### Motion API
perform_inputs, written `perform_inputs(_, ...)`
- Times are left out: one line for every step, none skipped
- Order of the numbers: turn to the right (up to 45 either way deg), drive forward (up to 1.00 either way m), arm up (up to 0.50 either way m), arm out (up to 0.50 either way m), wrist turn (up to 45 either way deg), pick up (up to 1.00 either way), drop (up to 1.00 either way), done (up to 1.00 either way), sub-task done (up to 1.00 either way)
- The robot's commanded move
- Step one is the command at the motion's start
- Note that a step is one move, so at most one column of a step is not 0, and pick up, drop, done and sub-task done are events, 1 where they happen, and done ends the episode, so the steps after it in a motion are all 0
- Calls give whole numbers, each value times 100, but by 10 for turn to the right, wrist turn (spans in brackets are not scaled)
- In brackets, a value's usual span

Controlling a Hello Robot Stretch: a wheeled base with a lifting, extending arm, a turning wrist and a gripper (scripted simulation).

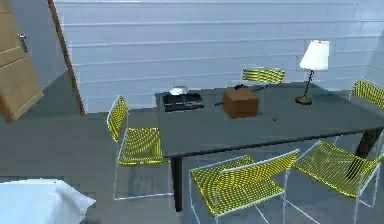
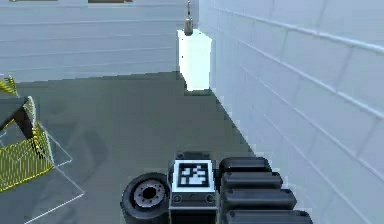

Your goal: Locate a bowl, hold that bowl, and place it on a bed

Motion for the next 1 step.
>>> perform_inputs(-450, 0, 0, 0, 0, 0, 0, 0, 0)
